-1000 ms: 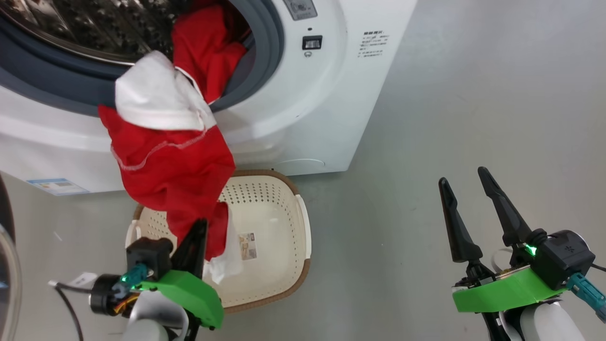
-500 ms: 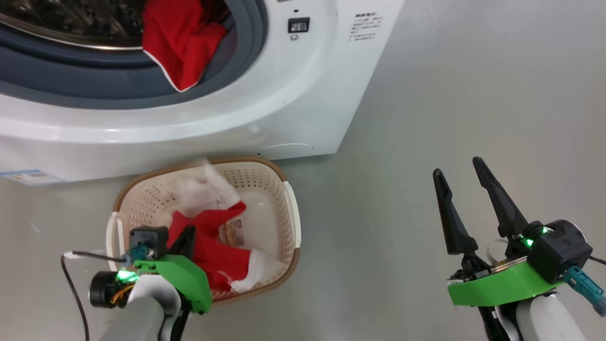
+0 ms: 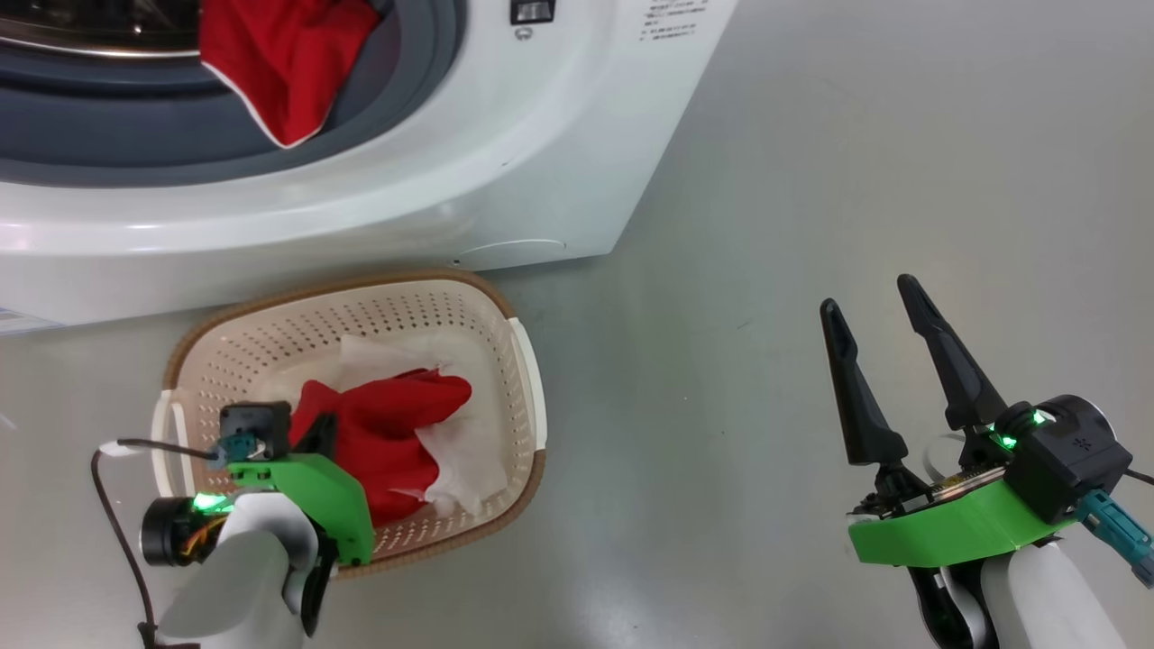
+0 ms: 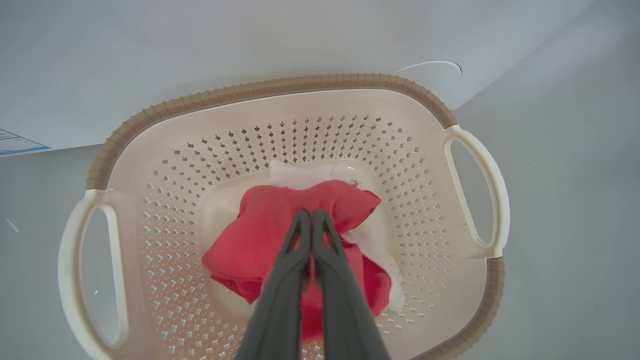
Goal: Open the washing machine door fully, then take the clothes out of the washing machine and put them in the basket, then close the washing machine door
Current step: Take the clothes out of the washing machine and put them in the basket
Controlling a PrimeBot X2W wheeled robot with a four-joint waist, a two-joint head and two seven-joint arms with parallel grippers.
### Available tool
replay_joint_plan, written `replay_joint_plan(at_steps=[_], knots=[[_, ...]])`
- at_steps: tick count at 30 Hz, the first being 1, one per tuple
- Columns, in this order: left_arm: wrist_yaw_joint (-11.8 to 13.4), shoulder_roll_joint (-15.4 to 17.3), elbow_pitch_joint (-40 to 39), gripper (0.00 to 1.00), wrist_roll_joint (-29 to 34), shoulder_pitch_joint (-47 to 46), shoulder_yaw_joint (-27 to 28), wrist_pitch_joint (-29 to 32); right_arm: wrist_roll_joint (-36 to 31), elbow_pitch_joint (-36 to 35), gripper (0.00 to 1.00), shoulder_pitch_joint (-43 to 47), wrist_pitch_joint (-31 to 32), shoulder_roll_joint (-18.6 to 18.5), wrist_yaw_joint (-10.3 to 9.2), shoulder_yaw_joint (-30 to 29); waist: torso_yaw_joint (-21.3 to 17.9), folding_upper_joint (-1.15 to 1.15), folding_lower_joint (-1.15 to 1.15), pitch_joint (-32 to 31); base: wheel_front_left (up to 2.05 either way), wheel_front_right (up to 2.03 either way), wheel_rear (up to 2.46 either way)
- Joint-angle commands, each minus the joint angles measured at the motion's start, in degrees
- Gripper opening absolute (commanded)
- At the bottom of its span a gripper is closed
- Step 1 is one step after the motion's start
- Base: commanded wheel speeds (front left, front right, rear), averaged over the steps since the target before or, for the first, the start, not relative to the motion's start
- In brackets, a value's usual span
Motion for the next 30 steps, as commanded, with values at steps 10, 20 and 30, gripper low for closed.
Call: replay_joint_plan(at_steps=[10,20,30], knots=[[-0.73,1.32,3.67,0.0,-0.68,-1.82,0.93,-1.02,0.57,-1.31,1.0,-1.44,-0.37,-0.17,0.35,1.74,-1.44,0.0,0.0,1.52,0.0,0.0,0.0],[-0.12,0.72,4.42,1.0,-0.79,-2.4,0.52,-1.51,0.84,-0.85,1.0,-1.2,-0.37,-0.17,0.35,1.83,-1.33,0.0,0.0,0.4,0.0,0.0,0.0],[1.28,1.21,-3.7,1.0,-1.34,-0.49,4.08,-1.77,0.99,-0.1,1.0,-0.98,-0.37,-0.17,0.35,1.57,0.16,0.0,0.0,-2.09,0.0,0.0,0.0]])
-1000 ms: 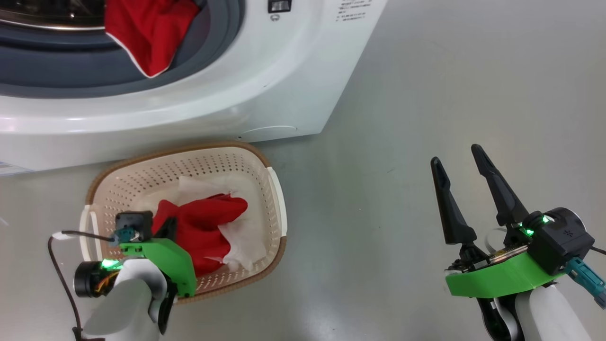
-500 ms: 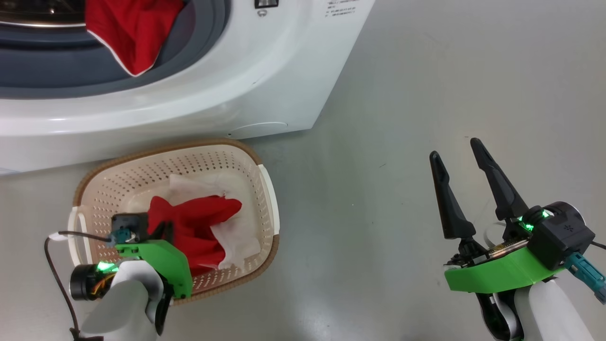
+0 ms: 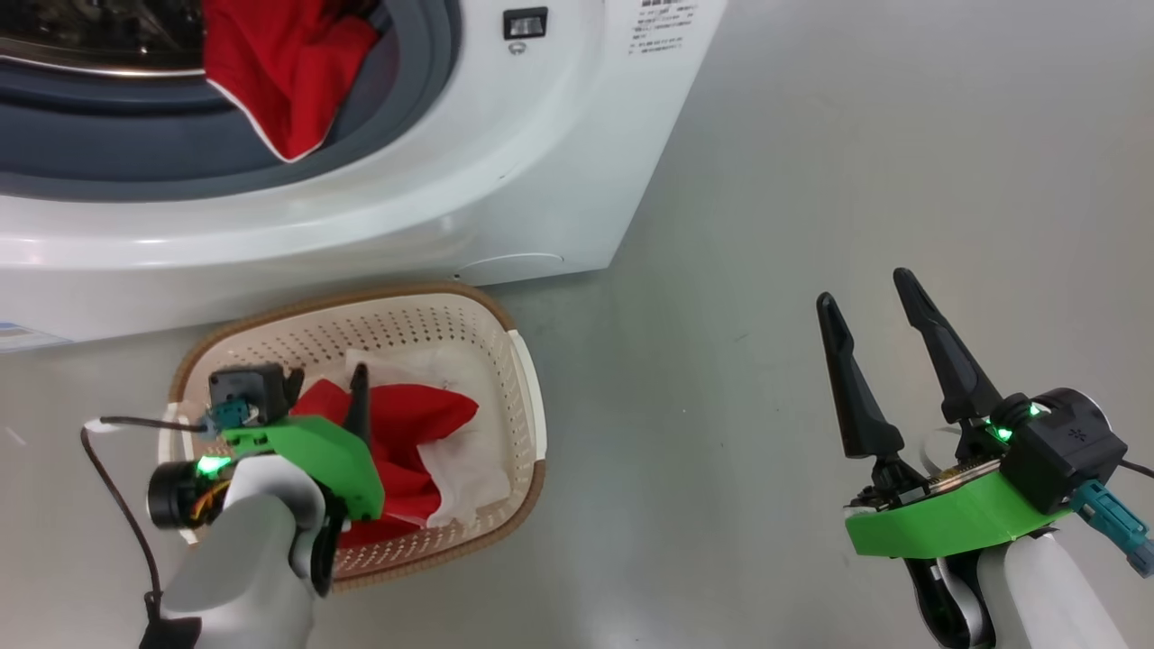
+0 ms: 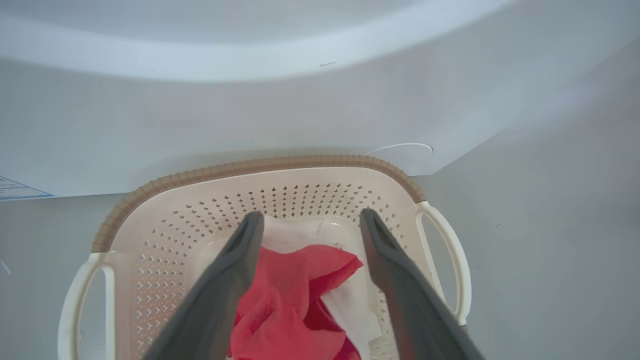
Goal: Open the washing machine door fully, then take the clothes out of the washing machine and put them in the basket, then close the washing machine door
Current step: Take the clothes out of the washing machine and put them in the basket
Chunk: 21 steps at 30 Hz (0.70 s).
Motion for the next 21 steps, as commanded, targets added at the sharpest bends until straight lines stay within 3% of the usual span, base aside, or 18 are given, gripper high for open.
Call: replay_joint_plan(at_steps=[1,21], knots=[[0.67,2.19,-3.26,1.0,0.45,2.01,2.12,-0.68,0.75,-0.99,1.0,0.15,-0.37,-0.16,0.35,1.27,0.66,0.0,0.0,-0.92,0.0,0.0,0.0],[3.51,1.27,-34.91,1.0,9.53,16.0,12.53,-0.7,-1.1,0.18,1.0,1.14,-0.37,-0.16,0.35,0.57,3.83,0.0,0.0,-8.2,0.0,0.0,0.0]])
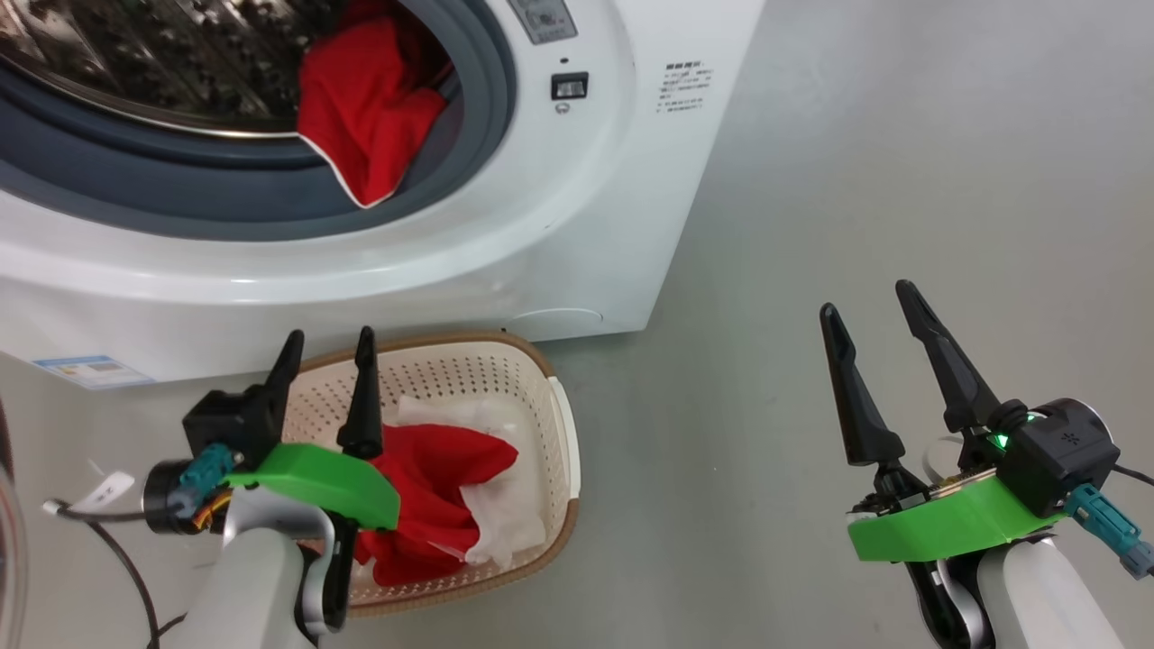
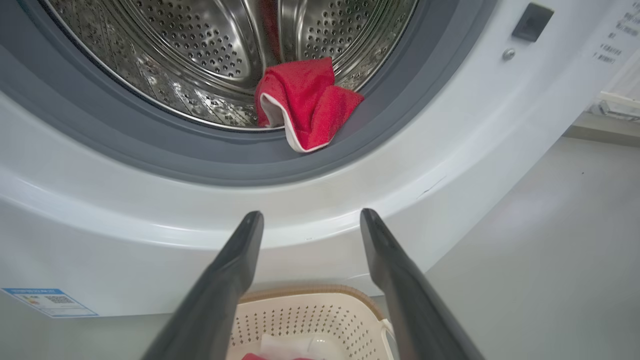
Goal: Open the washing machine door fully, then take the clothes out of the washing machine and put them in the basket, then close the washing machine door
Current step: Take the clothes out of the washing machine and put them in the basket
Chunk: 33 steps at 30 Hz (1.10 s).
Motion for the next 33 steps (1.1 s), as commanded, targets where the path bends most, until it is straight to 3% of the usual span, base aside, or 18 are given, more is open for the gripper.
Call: replay_joint_plan(at_steps=[1,15,22,33], knots=[[0.45,1.08,-2.96,1.0,0.91,1.19,2.3,-0.68,-0.52,-1.07,1.0,0.68,-0.37,-0.14,0.35,1.05,0.86,0.0,0.0,-1.29,0.0,0.0,0.0],[-0.09,0.33,-23.3,1.0,9.14,12.47,7.3,-0.69,-0.89,0.24,1.0,3.33,-0.37,-0.14,0.35,-0.63,1.04,0.0,0.0,-7.15,0.0,0.0,0.0],[-0.68,-0.15,-27.41,1.0,10.79,17.19,8.02,-0.69,-1.19,0.4,1.0,5.13,-0.37,-0.14,0.35,-1.11,1.04,0.0,0.0,-9.45,0.0,0.0,0.0],[1.03,-0.84,-30.5,1.0,11.13,24.59,8.37,-0.62,-1.95,-0.85,1.0,9.05,-0.37,-0.14,0.35,-2.63,0.73,0.0,0.0,-12.95,0.0,0.0,0.0]])
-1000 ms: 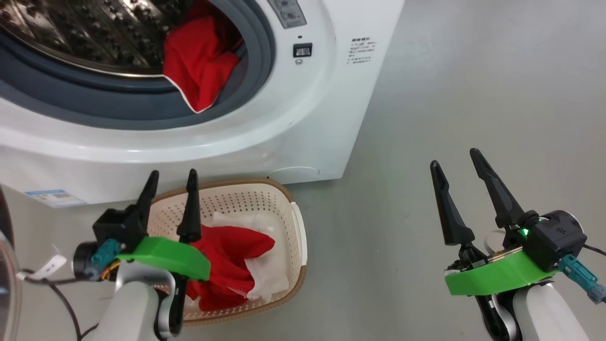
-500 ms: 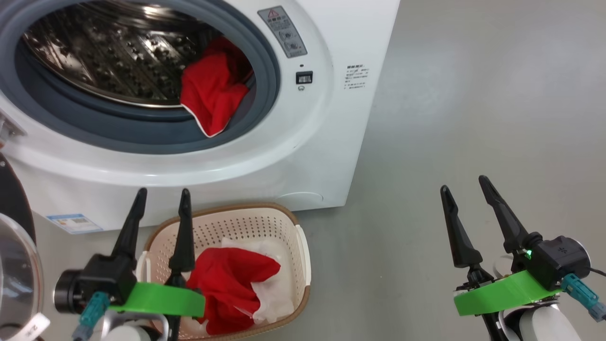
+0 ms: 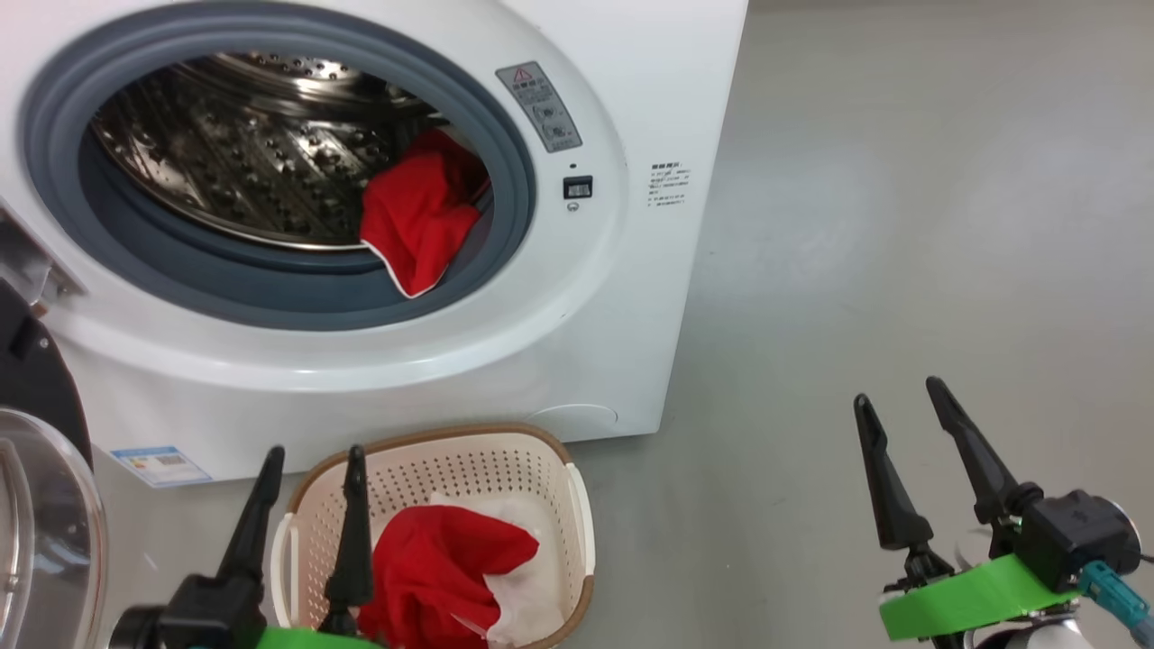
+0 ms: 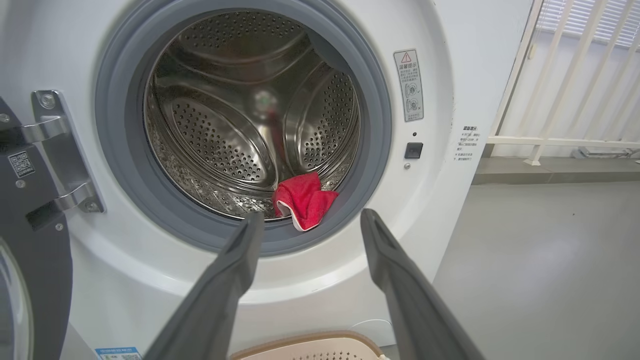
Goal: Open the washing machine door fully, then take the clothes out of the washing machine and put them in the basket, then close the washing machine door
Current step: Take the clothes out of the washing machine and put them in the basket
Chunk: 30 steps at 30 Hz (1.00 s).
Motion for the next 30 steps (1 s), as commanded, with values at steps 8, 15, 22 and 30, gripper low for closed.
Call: replay_joint_plan(at_steps=[8,15,22,30], knots=[[2.03,0.59,-2.93,1.0,-0.1,3.8,2.77,0.07,0.81,-1.51,1.0,2.71,-0.37,-0.22,0.35,0.99,-1.37,0.0,0.0,-3.43,0.0,0.0,0.0],[2.75,0.42,-5.05,1.0,-0.56,5.93,2.12,1.75,0.8,-1.84,1.0,4.41,-0.37,-0.22,0.35,0.51,-1.63,0.0,0.0,-5.31,0.0,0.0,0.0],[3.03,0.18,-5.84,1.0,-1.46,7.5,1.24,2.86,0.54,-2.17,1.0,5.32,-0.37,-0.22,0.35,0.52,-1.63,0.0,0.0,-6.1,0.0,0.0,0.0],[3.17,0.1,-5.58,1.0,-2.08,7.58,0.65,3.05,0.22,-2.56,1.0,5.65,-0.37,-0.22,0.35,0.53,-1.47,0.0,0.0,-5.97,0.0,0.0,0.0]])
